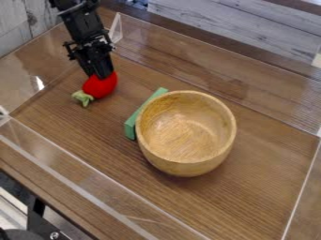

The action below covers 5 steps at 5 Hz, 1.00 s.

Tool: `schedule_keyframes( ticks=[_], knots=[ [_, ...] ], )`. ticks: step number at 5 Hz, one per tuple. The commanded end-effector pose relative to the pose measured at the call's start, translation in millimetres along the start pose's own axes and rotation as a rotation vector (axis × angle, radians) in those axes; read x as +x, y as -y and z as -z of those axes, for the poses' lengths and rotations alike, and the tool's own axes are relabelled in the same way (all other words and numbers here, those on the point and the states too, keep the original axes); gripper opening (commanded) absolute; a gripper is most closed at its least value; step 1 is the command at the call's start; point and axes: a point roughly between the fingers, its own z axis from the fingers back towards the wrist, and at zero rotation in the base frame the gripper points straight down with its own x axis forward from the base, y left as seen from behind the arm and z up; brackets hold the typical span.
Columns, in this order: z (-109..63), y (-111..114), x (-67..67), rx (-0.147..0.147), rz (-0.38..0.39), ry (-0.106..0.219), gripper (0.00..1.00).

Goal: Move the red object to the left side of the table

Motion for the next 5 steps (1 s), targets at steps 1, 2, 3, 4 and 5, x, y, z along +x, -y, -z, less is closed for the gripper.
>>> schedule_keyframes(
  ticks=[1, 2, 3, 4, 5],
  knots=[
    [-29.5, 6, -5.9, 0.040, -0.019, 0.080, 1.00],
    [-33.6, 11, -16.6, 0.038, 0.018, 0.072, 1.00],
    [-38.5, 23, -23.9, 0.030, 0.071, 0.073, 1.00],
    [-39.6, 23, -21.0, 0.029, 0.129, 0.064, 1.00],
    [-37.4, 24, -17.9, 0.032, 0.181, 0.052, 1.00]
  ],
)
